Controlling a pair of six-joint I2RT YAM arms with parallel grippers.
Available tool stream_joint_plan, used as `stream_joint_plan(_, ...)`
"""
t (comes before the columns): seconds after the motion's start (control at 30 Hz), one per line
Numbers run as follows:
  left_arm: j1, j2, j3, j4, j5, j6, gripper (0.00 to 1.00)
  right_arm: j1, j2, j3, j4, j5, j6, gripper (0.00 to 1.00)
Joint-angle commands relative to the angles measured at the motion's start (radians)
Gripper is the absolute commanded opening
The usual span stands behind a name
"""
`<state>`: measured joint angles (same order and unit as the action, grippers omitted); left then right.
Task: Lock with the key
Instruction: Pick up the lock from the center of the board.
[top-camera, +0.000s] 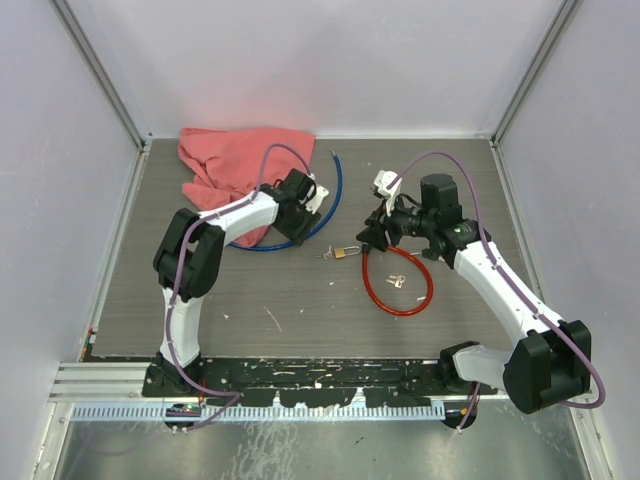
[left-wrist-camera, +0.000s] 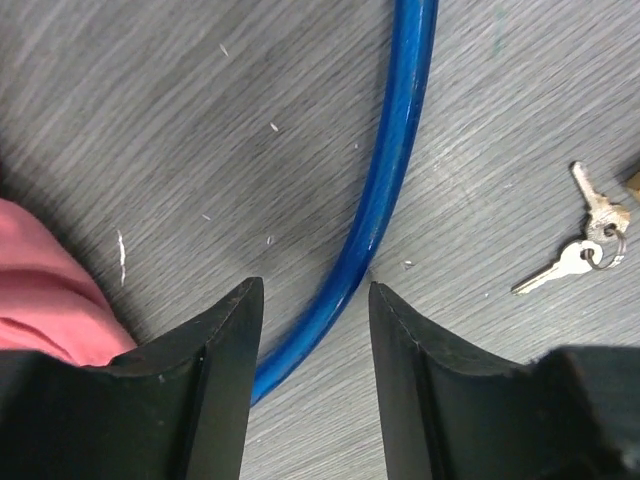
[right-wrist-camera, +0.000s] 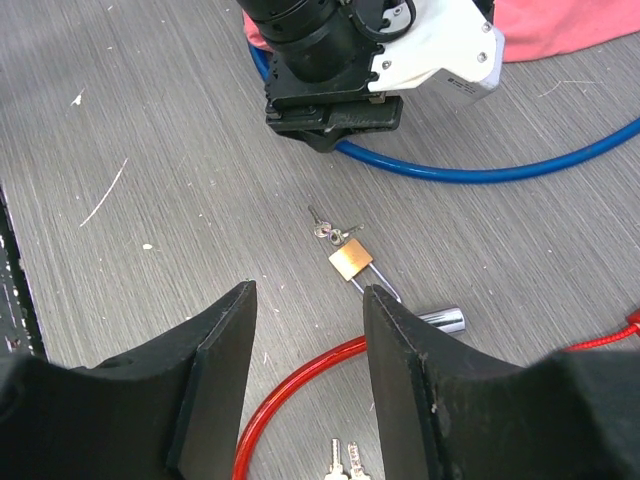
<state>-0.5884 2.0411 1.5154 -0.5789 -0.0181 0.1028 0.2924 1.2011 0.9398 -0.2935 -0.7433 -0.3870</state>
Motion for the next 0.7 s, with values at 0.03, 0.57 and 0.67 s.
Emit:
stream_joint_plan(0.03,0.024,0.018,0.045,-0.039,0.081,0.014,0.4,-0.004,-0.009,0.019,0.022,-0.025,-0.007,0.52)
stream_joint_plan(0.57,0.042,0.021,0.003,-0.03,0.152,0.006,0.27,-0.003,-0.007,0.018,0.022,-0.028,-0.004,0.52)
stream_joint_plan(0.67,0.042,0.001,-0.012,-0.029,0.16,0.006,0.28,-0.005,-0.006,0.019,0.022,-0.03,-0.006,0.51)
